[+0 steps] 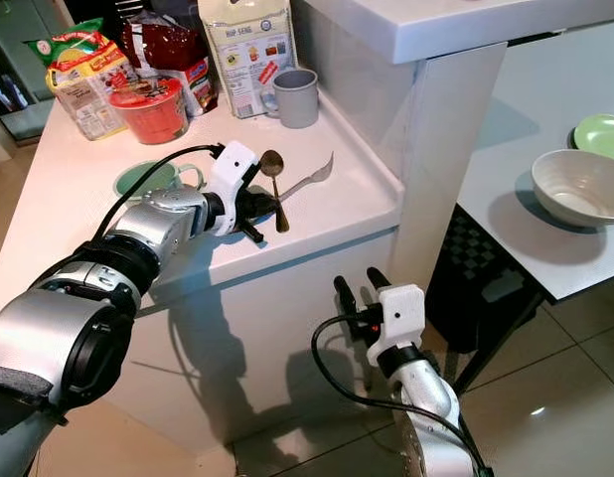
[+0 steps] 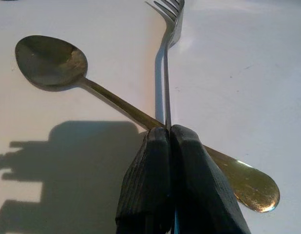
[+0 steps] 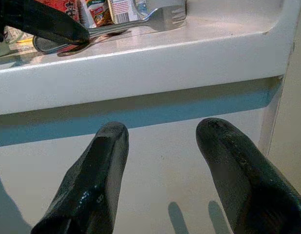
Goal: Setting the table
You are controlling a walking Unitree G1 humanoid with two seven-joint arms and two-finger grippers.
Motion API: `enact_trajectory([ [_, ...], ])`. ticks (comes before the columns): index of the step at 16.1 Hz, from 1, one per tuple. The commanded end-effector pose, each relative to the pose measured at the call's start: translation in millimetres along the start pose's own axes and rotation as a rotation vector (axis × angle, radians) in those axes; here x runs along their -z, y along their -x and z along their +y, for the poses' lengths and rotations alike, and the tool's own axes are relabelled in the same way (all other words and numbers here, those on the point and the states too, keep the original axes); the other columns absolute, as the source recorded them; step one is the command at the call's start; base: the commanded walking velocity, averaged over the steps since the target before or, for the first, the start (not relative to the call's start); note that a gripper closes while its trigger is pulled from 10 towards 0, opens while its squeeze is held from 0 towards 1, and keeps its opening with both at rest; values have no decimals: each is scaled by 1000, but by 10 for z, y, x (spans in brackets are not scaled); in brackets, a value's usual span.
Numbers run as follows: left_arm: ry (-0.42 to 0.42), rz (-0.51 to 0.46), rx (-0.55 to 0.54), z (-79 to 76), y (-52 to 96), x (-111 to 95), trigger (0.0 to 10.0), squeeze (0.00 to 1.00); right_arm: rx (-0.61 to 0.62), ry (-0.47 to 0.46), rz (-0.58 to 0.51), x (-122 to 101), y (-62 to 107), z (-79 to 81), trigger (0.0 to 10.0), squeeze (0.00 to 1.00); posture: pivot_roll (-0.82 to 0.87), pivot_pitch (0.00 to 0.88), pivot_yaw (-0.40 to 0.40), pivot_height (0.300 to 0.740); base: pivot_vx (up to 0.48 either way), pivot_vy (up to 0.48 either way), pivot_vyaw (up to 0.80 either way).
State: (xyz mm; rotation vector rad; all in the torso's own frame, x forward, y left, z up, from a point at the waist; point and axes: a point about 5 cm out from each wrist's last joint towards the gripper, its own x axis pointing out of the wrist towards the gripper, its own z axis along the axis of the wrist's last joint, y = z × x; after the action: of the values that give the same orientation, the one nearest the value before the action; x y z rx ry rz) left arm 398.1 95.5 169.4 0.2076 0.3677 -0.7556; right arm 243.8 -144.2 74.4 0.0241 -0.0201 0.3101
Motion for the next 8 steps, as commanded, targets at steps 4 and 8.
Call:
enact_trajectory([
  [4,-40,-136,-95,246,198,-386,0,0,-4,0,-13,7,-39,-16,10000,0,-34,0,139,740,0,0,0],
  [8,-2,-354,-185,461,448,-663,0,0,-11,1,-13,19,-83,-14,10000,0,-12,0,117,740,0,0,0],
])
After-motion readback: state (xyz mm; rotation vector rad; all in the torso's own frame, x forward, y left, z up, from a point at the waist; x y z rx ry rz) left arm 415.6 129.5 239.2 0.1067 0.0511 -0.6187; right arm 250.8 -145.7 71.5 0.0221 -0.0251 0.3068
